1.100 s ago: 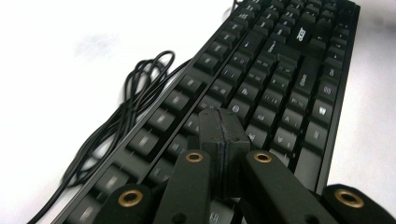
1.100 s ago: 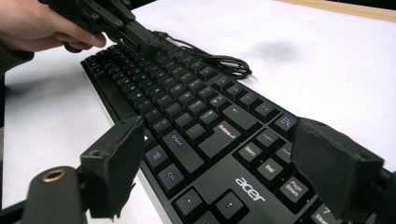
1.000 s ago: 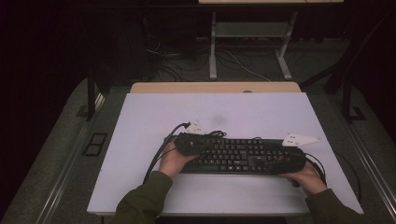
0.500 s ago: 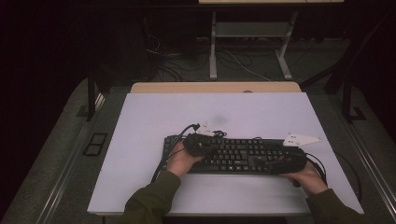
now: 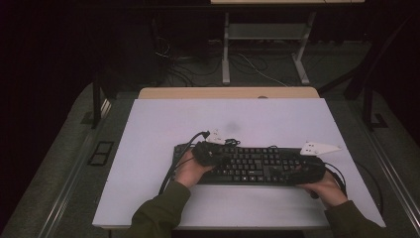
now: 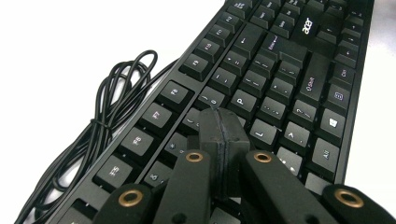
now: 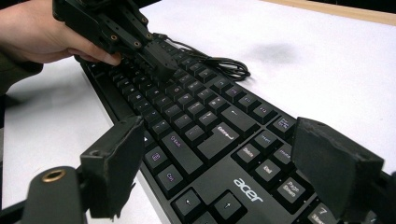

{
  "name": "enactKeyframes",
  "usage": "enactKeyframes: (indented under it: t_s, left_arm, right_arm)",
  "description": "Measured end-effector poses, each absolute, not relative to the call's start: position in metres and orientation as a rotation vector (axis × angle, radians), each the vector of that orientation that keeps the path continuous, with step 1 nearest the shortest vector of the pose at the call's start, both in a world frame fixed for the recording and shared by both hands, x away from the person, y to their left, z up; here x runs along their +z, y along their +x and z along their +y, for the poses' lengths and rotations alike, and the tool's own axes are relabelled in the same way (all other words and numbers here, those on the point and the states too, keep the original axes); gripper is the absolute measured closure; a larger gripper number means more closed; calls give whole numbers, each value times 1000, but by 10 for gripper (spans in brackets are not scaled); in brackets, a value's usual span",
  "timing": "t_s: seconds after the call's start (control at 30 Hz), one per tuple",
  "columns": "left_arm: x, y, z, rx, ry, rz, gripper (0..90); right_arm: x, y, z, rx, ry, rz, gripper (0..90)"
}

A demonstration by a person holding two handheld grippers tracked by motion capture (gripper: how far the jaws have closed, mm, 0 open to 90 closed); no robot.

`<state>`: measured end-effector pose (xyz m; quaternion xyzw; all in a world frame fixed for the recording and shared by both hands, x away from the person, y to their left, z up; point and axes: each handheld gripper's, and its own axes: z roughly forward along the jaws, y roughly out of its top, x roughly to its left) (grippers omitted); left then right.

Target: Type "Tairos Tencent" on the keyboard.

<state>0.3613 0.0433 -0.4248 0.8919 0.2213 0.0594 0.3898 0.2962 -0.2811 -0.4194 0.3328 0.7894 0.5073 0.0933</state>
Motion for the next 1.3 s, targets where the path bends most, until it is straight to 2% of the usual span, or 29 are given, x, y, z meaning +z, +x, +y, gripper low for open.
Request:
enactKeyframes:
  t_s: [0.73,1.3]
  left_arm:
    - [-412,350,82,188,2216,605,888]
    - [-417,340,115,201,2209,671,888]
  right_arm:
    - [-419,296,-280,1500,985,2345,170]
    - [-420,296,-280,1499,984,2353,170]
